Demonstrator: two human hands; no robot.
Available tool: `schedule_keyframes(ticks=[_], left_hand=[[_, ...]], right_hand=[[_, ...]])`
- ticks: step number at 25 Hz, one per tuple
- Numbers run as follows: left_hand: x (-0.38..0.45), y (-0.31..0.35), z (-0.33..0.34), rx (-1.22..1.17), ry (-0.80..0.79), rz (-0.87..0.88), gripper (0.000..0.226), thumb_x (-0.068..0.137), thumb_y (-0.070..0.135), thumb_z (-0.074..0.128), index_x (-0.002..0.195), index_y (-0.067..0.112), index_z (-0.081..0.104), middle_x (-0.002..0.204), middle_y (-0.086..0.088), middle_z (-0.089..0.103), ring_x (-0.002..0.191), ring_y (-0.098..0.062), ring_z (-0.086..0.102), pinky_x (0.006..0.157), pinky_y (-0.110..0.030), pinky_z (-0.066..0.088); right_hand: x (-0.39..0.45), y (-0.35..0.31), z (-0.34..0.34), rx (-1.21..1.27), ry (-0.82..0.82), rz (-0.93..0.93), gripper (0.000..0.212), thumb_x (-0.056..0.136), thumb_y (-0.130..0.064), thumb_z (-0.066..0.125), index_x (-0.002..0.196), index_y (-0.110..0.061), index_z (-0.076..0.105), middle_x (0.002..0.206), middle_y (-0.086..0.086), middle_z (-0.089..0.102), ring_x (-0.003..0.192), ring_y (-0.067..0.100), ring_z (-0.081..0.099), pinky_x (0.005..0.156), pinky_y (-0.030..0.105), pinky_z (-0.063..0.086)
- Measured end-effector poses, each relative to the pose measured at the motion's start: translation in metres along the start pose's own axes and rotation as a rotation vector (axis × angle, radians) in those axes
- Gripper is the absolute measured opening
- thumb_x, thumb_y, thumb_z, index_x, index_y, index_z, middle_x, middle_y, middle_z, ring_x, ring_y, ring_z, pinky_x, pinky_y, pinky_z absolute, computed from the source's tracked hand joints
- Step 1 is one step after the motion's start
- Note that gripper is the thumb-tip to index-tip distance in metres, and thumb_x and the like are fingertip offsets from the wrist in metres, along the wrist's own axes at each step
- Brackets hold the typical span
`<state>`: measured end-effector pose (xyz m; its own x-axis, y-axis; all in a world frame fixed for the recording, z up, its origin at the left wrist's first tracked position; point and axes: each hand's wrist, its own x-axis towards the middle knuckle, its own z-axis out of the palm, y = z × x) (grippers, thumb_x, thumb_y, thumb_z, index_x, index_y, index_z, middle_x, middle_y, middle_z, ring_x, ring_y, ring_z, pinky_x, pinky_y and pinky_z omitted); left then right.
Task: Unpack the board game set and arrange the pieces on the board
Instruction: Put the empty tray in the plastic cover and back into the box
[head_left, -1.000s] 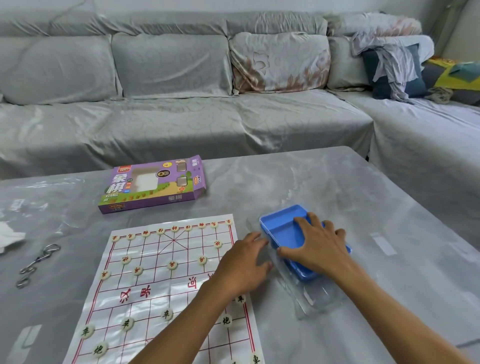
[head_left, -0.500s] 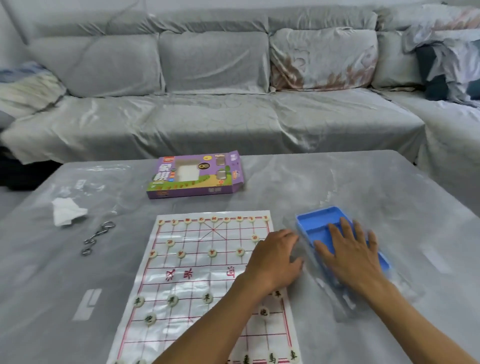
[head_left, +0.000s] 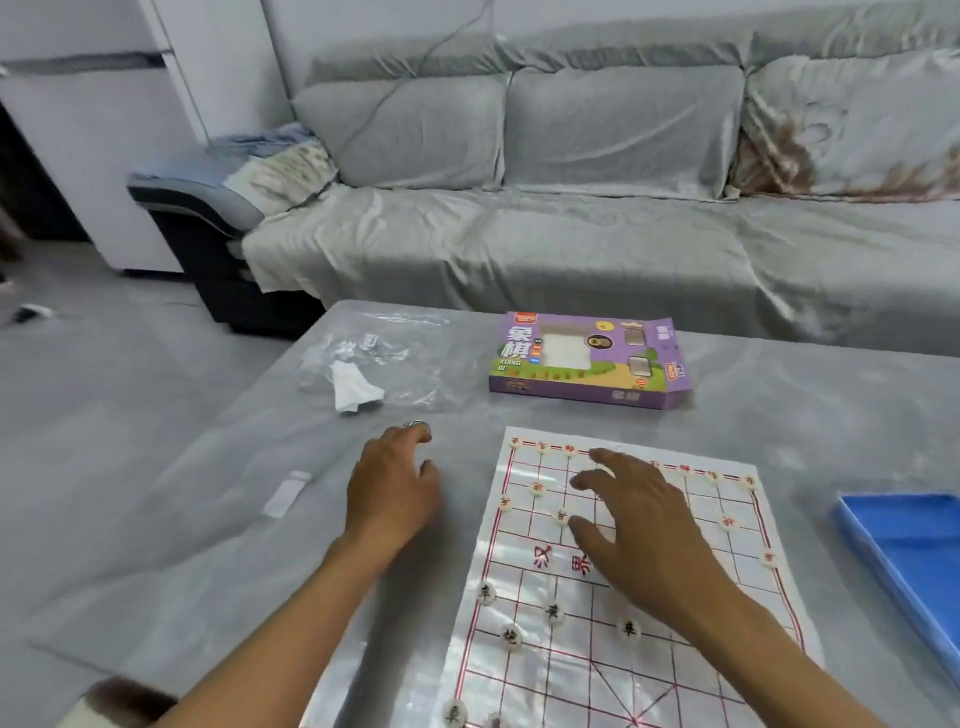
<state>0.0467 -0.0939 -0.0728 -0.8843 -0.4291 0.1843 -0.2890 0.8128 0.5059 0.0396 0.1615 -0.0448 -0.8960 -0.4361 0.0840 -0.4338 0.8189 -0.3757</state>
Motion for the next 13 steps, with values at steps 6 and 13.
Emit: schedule_keyframes(ticks=[6,13], left_hand=[[0.038,-0.051,0.009,0.141,-0.157,-0.019,0.039,0.088,0.023,0.053,0.127,0.021,0.053,0.124,-0.007,0.054,0.114,-0.036,0.049,0.092,-0.038,0.042],[0.042,-0.061,-0.007,0.0,-0.125,-0.074,0.018,0.08,0.007,0.058,0.081,0.023,0.066,0.087,0.005,0.066,0.084,-0.019,0.061,0.068,-0.024,0.037]], right_hand=[[0.017,-0.056,0.022,-0.019,-0.051,-0.17,0.035,0.095,-0.04,0.051,0.129,-0.035,0.052,0.153,-0.013,0.032,0.141,0.01,0.026,0.113,0.031,0.023],[0.074,-0.098,0.061,0.151,-0.091,-0.095,0.033,0.089,-0.03,0.058,0.122,-0.029,0.059,0.128,-0.011,0.059,0.109,0.011,0.057,0.093,0.029,0.047]])
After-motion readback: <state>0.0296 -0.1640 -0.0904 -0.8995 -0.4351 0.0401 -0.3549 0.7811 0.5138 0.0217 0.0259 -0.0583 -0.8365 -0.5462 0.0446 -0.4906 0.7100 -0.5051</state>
